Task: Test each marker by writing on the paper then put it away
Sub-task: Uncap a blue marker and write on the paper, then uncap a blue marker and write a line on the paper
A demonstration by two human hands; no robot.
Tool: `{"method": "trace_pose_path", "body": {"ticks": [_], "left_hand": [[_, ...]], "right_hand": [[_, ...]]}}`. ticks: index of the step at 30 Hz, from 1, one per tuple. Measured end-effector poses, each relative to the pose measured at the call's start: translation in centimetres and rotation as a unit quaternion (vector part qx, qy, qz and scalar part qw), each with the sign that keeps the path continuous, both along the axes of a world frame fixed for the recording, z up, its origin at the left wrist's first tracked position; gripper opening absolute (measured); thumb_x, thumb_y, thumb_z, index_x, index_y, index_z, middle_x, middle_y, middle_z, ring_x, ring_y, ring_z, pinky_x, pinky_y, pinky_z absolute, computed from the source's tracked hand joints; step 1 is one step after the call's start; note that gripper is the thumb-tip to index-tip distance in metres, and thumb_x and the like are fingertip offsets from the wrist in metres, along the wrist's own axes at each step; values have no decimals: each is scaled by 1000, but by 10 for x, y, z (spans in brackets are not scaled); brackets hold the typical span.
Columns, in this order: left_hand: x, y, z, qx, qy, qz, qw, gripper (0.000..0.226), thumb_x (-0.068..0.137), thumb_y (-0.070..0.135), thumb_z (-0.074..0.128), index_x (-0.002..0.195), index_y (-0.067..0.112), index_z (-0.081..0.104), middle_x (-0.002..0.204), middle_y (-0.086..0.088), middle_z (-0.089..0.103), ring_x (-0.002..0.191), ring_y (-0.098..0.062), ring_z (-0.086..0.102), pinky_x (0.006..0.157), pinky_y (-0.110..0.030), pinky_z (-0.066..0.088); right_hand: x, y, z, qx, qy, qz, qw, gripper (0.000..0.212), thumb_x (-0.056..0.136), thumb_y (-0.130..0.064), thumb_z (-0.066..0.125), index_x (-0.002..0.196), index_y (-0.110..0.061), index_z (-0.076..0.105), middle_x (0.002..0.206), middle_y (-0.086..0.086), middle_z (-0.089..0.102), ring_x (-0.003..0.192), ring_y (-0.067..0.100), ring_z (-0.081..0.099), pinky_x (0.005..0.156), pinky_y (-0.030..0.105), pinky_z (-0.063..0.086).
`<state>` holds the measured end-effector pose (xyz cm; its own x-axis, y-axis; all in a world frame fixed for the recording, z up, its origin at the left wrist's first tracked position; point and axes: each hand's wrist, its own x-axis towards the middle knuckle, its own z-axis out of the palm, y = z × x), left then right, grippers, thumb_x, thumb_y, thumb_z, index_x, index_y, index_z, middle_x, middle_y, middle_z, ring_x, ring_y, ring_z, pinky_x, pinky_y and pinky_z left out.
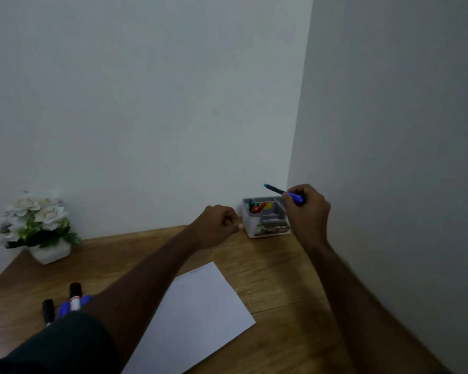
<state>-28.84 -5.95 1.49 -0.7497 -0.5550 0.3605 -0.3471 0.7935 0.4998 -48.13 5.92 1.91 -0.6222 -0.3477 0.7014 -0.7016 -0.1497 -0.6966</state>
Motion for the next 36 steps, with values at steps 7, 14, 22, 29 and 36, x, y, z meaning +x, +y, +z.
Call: {"method": "trace_pose_path", "body": {"ticks": [7,14,22,29,36], "left_hand": [[-59,3,0,-5,-25,-22,999,18,89,28,66,86,11,69,82,-5,70,76,-14,64,63,-23,45],[-62,-3,-9,11,-67,-25,997,18,90,33,65,87,16,67,82,-3,69,77,-15,64,65,-28,48],[-47,-6,-2,15,-59,-31,998,22,90,34,64,91,12,69,87,-5,71,81,-17,65,73,-34,54],[2,2,2,33,-9,-8,999,17,89,31,66,81,16,69,76,6,71,72,-5,65,67,-18,49],[114,13,-8,33,31,88,995,13,87,26,68,78,18,71,70,7,70,67,-5,64,62,-17,46]], "right_hand": [[-73,-7,21,155,63,-73,983,8,83,-18,73,83,-10,71,78,6,70,71,20,63,66,23,46],[-89,-35,2,261,34,-26,964,12,81,-16,76,89,-7,74,84,11,72,78,23,67,77,39,60],[-84,-43,-11,265,11,-15,964,28,79,-27,82,99,-10,72,101,6,69,90,21,64,81,37,57],[-12,-25,-4,149,36,-14,988,6,84,-15,70,89,-13,68,82,6,70,75,17,64,62,28,53],[129,-36,-27,157,89,170,969,10,77,-9,67,74,-19,64,56,-8,58,52,4,54,52,19,42]]}}
